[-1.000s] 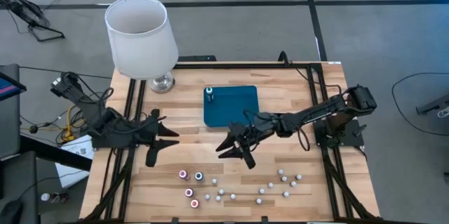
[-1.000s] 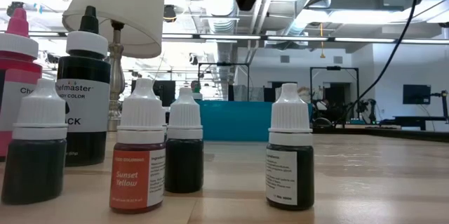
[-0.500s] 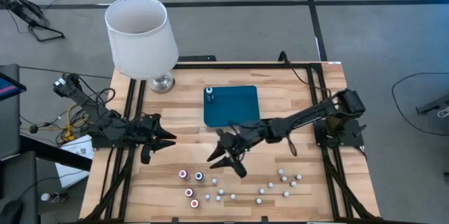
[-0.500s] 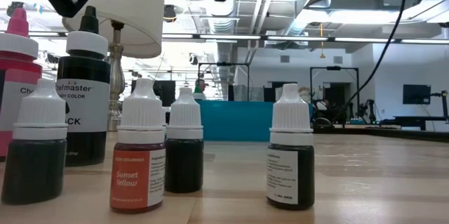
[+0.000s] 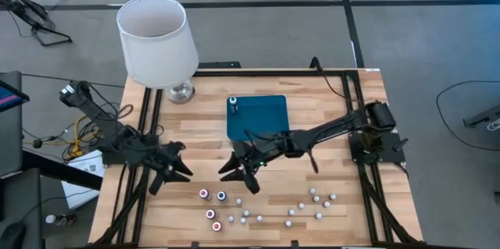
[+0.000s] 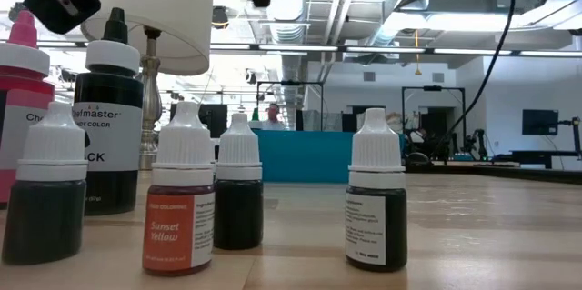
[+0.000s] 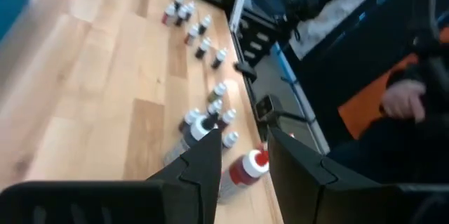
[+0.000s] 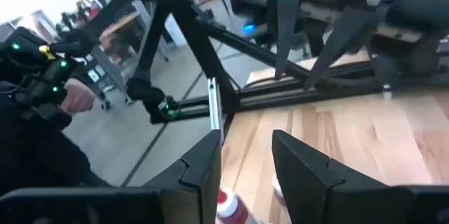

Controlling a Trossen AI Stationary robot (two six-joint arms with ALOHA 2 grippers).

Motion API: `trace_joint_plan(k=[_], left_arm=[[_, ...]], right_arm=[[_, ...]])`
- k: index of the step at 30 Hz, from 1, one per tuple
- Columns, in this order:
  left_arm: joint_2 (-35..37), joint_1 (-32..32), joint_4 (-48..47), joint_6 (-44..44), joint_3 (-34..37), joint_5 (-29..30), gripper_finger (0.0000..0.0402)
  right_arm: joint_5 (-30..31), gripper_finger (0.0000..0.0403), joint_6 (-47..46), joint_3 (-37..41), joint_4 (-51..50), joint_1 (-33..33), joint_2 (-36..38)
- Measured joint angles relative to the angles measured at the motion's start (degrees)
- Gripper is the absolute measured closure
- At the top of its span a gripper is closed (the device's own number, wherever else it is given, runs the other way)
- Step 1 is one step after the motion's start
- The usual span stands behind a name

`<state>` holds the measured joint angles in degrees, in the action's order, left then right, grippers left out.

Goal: Pick & Place food coloring
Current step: Put the large pink food coloring bottle into the bin

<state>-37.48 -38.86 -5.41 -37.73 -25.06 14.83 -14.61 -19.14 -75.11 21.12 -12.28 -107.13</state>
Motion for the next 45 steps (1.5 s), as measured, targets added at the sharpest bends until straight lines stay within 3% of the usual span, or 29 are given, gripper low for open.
trace_joint_plan(k=[8,15,30,45], left_arm=[[-11.5,-3.1,9.1,-0.1,0.0,4.5,0.0294],[-20.2,-4.0,9.9,-2.3,-1.6,5.1,0.0294],[-27.7,-4.0,7.6,-1.9,-3.3,5.4,0.0294],[-29.7,-3.9,7.9,2.9,-3.3,5.0,0.0294]], right_arm=[[2.7,0.0285,6.9,0.0,-25.9,-0.1,9.0],[5.5,0.0285,8.6,2.5,-35.2,-0.6,15.3],[12.0,0.0285,4.4,9.0,-36.1,-3.2,24.6],[12.2,0.0285,2.9,9.2,-35.9,-3.4,24.3]])
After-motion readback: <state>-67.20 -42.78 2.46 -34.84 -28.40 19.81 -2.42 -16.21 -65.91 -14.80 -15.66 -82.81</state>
